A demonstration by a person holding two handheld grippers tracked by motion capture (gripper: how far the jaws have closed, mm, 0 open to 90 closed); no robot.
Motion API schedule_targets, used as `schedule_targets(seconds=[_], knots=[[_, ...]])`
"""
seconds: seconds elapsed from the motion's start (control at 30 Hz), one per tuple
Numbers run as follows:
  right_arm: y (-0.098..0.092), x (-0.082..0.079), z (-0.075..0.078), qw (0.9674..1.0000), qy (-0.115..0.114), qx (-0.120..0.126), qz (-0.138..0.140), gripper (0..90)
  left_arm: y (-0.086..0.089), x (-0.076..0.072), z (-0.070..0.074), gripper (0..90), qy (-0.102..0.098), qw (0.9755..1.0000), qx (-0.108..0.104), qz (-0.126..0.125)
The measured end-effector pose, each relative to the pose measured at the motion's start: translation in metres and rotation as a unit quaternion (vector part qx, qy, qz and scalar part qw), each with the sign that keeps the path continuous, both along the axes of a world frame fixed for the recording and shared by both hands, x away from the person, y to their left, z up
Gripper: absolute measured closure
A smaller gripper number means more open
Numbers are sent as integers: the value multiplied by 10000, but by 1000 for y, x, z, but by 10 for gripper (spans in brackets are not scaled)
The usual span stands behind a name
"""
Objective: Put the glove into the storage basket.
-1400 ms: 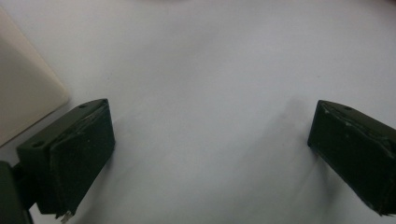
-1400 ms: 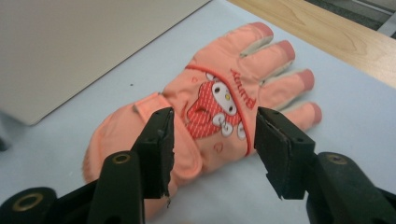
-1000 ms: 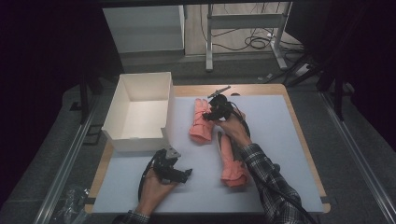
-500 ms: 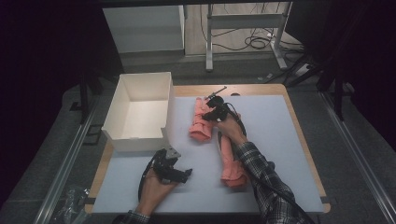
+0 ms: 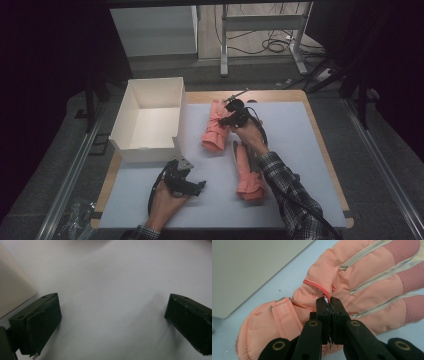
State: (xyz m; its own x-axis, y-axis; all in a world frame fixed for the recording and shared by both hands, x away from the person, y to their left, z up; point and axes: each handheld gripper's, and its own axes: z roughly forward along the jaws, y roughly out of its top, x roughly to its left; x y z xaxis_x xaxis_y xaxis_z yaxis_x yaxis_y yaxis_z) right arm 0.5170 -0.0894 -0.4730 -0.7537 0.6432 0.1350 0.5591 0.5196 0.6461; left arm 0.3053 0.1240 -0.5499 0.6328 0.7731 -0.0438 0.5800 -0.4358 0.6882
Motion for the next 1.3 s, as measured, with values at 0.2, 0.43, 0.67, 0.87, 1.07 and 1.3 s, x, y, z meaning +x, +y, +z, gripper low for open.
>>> schedule_targets(seconds=[0.2, 0.43, 0.67, 0.87, 1.07, 1.3], knots=[[-3, -14, 25, 9995, -6, 210, 241, 865, 0, 0, 0, 5, -2, 10000, 4, -3], [-9, -29, 44, 9984, -16, 329, 465, 865, 0, 0, 0, 5, -5, 10000, 10, -9], [-22, -49, 57, 9969, 30, 396, 679, 865, 0, 0, 0, 5, -7, 10000, 1, -6], [-40, -68, 63, 9958, 120, 449, 794, 865, 0, 0, 0, 5, -14, 10000, 12, -12], [-61, -89, 68, 9949, 125, 418, 907, 865, 0, 0, 0, 5, -9, 10000, -13, 9], [-88, -112, 71, 9943, 141, 408, 978, 865, 0, 0, 0, 5, -11, 10000, 14, -9]])
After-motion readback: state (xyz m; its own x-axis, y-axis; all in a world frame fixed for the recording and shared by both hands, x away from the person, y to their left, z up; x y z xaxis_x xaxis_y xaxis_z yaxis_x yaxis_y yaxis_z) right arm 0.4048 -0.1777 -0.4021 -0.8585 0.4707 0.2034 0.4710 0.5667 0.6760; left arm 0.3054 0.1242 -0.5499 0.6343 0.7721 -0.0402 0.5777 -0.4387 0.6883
